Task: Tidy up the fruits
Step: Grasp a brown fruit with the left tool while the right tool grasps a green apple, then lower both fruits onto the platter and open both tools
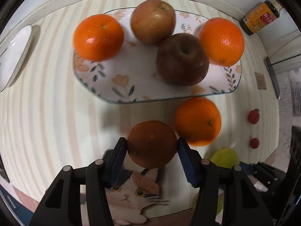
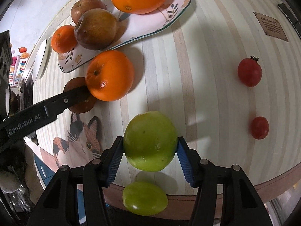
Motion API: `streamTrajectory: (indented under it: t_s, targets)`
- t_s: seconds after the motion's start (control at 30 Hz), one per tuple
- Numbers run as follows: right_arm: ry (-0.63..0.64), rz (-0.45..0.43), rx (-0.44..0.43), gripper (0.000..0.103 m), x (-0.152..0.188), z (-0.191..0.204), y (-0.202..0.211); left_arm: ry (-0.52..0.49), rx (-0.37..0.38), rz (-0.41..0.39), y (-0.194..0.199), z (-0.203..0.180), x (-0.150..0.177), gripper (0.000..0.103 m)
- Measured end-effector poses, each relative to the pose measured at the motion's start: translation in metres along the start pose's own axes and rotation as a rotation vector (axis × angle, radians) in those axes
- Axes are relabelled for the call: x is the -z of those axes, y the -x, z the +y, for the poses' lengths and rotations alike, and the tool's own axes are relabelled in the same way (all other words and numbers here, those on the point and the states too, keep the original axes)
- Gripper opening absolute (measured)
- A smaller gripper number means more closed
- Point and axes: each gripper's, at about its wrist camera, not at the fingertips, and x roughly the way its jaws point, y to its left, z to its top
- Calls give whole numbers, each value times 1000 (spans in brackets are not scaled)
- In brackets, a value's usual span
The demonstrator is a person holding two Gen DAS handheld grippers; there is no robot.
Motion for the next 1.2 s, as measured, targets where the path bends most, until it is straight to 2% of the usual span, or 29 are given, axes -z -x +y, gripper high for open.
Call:
streamTrajectory:
  t_s: [0.27, 0.4, 0.67, 0.83, 1.03, 1.2]
  targets:
    - [44, 8, 29, 60, 4, 8, -2, 11, -39, 8, 12, 9, 46, 53]
    - [52, 22, 43, 60, 2, 11, -3, 48, -36, 17, 4, 15, 52, 53]
    - [85, 27, 70, 59, 2, 21, -5, 47, -38, -1, 6, 11, 54, 53]
    - [60, 33, 37, 59, 1, 20, -4, 61, -20, -22, 20, 9, 53, 53]
    - [51, -8, -66, 59, -4, 22, 34, 80, 37, -111, 71, 14, 44, 53]
    - [71, -124, -135, 59, -44, 36, 98, 105, 75, -200, 118, 20, 13, 53]
